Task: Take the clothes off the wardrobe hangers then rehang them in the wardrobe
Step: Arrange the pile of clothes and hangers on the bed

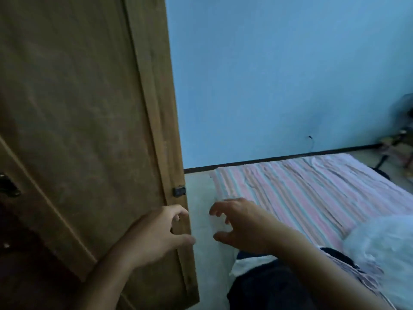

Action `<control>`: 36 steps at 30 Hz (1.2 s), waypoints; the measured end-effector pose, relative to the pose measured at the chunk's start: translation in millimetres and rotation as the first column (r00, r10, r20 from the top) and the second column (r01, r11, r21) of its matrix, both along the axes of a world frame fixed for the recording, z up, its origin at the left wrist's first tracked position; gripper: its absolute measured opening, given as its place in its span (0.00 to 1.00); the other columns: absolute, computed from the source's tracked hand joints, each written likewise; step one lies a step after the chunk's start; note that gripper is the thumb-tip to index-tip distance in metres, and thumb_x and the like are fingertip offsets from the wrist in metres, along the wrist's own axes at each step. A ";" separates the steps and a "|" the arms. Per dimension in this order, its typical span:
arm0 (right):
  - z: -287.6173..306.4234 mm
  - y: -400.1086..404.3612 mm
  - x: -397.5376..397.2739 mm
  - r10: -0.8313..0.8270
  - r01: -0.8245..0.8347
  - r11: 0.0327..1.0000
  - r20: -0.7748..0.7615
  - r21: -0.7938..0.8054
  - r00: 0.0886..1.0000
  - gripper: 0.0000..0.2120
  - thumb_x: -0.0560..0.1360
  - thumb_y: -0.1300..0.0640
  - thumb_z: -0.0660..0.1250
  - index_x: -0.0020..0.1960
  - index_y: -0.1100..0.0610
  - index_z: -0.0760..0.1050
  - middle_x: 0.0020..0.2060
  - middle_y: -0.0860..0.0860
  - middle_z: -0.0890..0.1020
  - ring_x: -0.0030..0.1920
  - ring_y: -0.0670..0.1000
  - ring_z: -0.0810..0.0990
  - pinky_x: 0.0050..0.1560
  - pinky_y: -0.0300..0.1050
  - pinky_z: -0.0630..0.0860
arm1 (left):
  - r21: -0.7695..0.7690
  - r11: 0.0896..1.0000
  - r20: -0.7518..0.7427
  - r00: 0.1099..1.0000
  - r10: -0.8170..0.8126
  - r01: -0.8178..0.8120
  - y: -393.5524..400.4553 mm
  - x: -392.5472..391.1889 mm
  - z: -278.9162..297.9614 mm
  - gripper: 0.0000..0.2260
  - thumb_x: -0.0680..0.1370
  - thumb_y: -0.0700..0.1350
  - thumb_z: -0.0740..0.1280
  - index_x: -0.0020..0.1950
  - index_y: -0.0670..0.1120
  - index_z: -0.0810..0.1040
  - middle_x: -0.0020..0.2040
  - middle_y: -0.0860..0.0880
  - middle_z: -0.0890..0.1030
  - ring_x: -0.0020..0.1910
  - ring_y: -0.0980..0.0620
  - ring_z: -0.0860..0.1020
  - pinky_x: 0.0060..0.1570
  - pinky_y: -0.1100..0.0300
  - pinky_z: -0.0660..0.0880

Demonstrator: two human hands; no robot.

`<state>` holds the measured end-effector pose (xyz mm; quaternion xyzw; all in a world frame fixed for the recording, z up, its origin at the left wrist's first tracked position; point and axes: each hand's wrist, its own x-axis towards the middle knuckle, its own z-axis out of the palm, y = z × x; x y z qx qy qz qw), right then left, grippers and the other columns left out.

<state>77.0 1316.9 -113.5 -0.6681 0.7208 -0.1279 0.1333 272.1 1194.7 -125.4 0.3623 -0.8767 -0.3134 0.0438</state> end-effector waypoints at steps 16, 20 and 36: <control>-72.0 192.8 -227.8 -0.602 0.596 0.798 0.076 0.083 0.795 0.19 0.74 0.47 0.66 0.64 0.48 0.73 0.58 0.45 0.80 0.56 0.48 0.78 0.54 0.49 0.77 | -0.004 0.870 -0.019 0.870 -0.493 0.493 121.2 -341.0 -65.5 0.26 0.70 0.60 0.74 0.67 0.60 0.73 0.57 0.59 0.76 0.58 0.58 0.75 0.55 0.59 0.74; -107.4 238.2 -273.4 -0.696 0.691 0.717 0.029 0.094 0.718 0.14 0.73 0.48 0.65 0.58 0.49 0.74 0.53 0.46 0.80 0.54 0.51 0.78 0.51 0.51 0.76 | -0.002 0.819 0.044 0.818 -0.574 0.574 156.2 -407.4 -101.3 0.23 0.72 0.58 0.72 0.66 0.59 0.74 0.60 0.60 0.77 0.59 0.56 0.76 0.57 0.56 0.74; -305.5 371.1 -412.2 -0.963 0.936 0.259 -0.005 0.239 0.268 0.14 0.74 0.49 0.63 0.58 0.50 0.73 0.54 0.46 0.80 0.54 0.52 0.79 0.47 0.47 0.73 | 0.152 0.694 0.264 0.648 -0.715 0.704 229.8 -624.1 -281.4 0.19 0.73 0.55 0.71 0.63 0.55 0.76 0.57 0.55 0.81 0.52 0.57 0.77 0.47 0.62 0.71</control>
